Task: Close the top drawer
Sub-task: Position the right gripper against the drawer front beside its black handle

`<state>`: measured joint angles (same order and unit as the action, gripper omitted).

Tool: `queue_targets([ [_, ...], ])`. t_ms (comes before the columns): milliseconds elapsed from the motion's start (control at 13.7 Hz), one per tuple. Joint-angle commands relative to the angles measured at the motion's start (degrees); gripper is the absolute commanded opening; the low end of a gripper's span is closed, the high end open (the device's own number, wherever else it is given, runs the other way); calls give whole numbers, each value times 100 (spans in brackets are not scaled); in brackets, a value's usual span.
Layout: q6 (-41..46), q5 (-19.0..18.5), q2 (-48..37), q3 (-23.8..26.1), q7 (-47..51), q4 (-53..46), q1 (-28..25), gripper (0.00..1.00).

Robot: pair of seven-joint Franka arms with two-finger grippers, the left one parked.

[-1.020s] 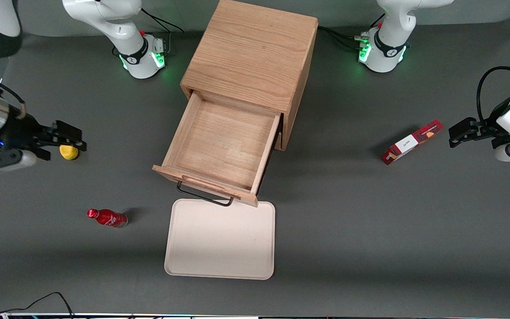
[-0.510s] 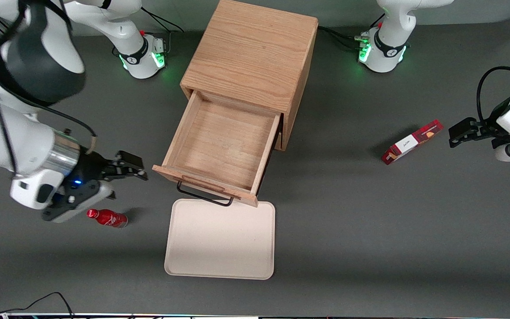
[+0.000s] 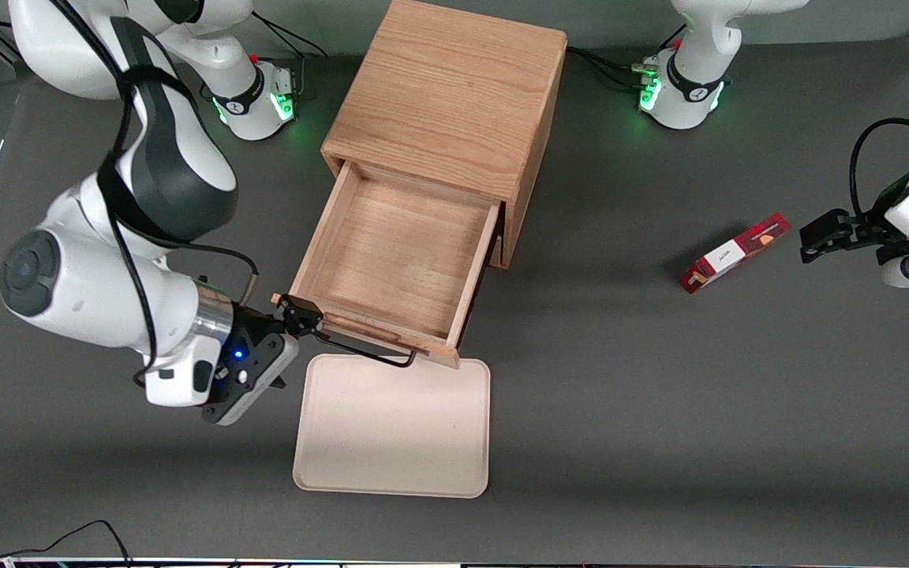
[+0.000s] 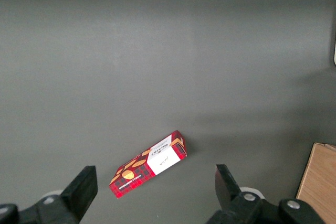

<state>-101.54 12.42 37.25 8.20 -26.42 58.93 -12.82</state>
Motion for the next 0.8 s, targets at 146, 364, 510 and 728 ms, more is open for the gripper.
queue_targets([
  [146, 28, 60, 555, -11, -214, -355, -168, 100],
  [364, 64, 59, 669, -64, -223, -347, -230, 100],
  [510, 46, 50, 748, -73, -223, -338, -239, 100],
  [728, 20, 42, 836, -73, -232, -338, -239, 100],
])
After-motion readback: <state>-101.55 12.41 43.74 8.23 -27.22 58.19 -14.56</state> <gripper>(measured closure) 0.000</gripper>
